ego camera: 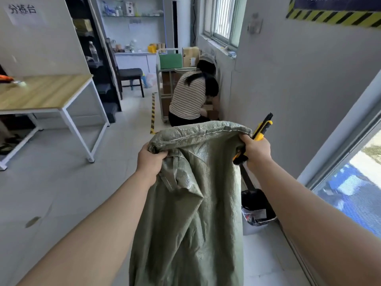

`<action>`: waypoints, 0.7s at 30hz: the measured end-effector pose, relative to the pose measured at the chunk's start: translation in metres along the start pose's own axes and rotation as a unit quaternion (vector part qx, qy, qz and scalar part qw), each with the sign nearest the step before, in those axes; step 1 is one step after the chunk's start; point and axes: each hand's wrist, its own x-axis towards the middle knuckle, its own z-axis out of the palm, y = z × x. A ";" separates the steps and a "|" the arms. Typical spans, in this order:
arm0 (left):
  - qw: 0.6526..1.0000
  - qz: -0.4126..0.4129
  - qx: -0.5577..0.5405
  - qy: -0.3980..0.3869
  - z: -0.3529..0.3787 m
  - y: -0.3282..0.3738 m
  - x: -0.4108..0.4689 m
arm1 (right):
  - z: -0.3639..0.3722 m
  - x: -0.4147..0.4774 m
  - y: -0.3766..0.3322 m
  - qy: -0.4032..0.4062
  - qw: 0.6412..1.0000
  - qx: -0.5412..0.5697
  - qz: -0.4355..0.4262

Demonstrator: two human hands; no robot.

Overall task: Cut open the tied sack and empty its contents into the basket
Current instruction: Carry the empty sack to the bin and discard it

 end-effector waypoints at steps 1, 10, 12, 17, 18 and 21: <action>1.000 0.001 -0.001 -0.008 0.003 0.005 0.017 | 0.009 0.010 -0.004 0.009 1.000 0.002 0.001; 0.994 -0.033 -0.025 -0.100 0.027 0.031 0.129 | 0.065 0.078 -0.009 0.036 0.999 0.013 0.003; 0.992 -0.046 -0.032 -0.113 0.034 0.029 0.143 | 0.070 0.091 -0.004 0.031 0.999 0.012 0.009; 0.992 -0.060 -0.022 -0.109 0.049 0.014 0.173 | 0.078 0.121 0.020 0.013 1.000 -0.002 0.020; 0.992 -0.069 -0.019 -0.106 0.051 0.006 0.176 | 0.078 0.126 0.028 0.005 1.000 -0.005 0.029; 0.990 -0.104 -0.006 -0.090 0.059 -0.024 0.180 | 0.077 0.138 0.061 -0.013 0.998 -0.014 0.064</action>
